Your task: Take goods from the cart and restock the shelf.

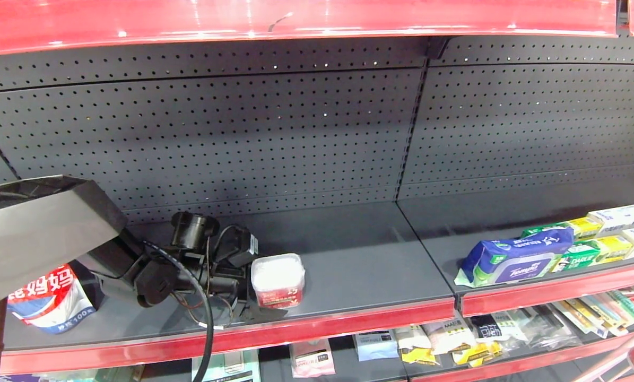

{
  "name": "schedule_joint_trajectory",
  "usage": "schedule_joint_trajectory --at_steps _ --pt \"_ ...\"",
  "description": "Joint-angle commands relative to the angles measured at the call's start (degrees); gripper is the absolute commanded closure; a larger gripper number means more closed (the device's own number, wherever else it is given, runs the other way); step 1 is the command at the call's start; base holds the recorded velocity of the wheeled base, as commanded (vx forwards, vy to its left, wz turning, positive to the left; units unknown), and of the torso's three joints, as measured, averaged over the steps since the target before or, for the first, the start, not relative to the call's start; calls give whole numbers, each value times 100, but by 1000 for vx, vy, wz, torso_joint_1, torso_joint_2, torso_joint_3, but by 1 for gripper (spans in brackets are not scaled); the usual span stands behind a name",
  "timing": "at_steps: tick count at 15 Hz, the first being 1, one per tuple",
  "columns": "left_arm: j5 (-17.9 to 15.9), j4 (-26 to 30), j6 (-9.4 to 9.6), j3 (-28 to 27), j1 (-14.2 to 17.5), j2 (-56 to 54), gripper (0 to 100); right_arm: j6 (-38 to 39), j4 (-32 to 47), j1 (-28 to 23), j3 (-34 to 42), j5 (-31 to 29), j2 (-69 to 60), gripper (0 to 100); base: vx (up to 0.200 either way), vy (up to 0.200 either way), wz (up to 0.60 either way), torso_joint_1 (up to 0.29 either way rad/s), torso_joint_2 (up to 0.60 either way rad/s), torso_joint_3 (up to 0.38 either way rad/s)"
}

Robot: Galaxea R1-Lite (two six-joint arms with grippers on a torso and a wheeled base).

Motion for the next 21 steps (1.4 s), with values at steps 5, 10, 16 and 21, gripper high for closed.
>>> schedule_joint_trajectory --at_steps 5,10,16,21 --pt "-30 83 -1189 281 1 -1066 0 34 -1 2 38 -2 25 100 0 0 0 0 0 0" --pt "22 -75 -1443 210 -25 -1198 0 34 -1 2 56 7 8 100 0 0 0 0 0 0" --pt "3652 -2325 -3896 307 -992 -1224 0 42 -10 2 47 7 -10 100 0 0 0 0 0 0" --pt "4760 -2343 -4282 1458 -869 -2349 0 42 -63 2 -41 -318 368 100 0 0 0 0 0 0"
